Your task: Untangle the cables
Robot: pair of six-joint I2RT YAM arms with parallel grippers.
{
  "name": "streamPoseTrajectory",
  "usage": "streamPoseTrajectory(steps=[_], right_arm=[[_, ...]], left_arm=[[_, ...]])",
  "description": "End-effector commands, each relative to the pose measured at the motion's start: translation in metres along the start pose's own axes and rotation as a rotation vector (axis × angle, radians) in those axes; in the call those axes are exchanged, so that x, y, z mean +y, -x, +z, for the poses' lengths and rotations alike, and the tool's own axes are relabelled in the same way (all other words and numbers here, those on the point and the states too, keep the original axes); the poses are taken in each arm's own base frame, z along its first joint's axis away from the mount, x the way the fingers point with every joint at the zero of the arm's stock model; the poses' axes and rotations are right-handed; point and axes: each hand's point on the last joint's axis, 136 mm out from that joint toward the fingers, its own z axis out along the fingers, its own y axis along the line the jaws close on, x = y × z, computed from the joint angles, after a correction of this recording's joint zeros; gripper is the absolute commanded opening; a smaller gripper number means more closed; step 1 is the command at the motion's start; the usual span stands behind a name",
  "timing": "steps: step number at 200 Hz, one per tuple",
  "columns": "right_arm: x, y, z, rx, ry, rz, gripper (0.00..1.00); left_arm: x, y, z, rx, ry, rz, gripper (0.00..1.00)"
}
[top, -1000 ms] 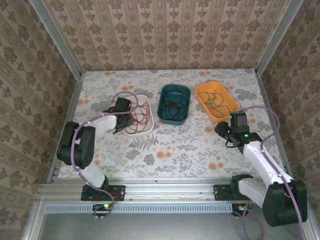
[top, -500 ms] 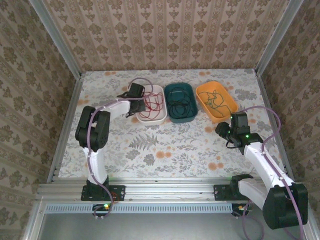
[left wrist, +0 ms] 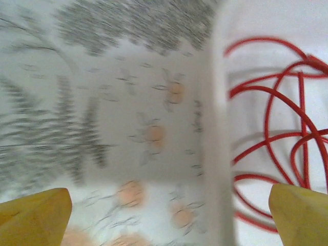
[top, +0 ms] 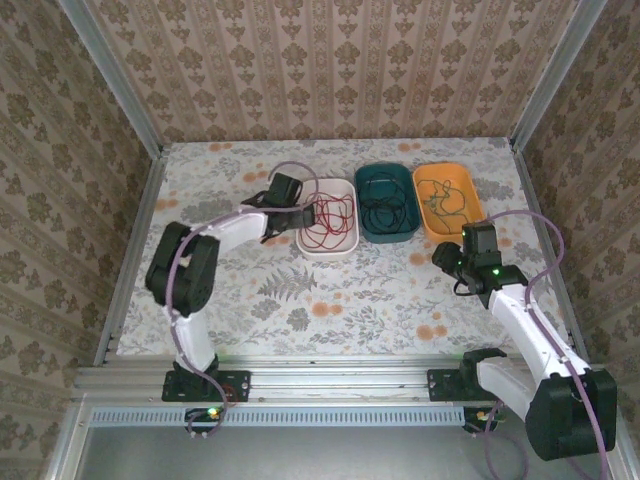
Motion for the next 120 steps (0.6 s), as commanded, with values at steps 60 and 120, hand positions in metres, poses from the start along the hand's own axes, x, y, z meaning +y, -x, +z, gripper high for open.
streamPoseTrajectory(steps=[60,120], right_arm=[[-0.043,0.06,-0.051,-0.667,-0.15,-0.04,1.0],[-0.03,0.075,-0.005,-0.72,-0.397,-0.301,1.0]], left_arm=[[0.201,0.0,-0.174,-0.522,0.673,-0.063,1.0],[0.274,-0.053,-0.165,-0.526,0.894,-0.093,1.0]])
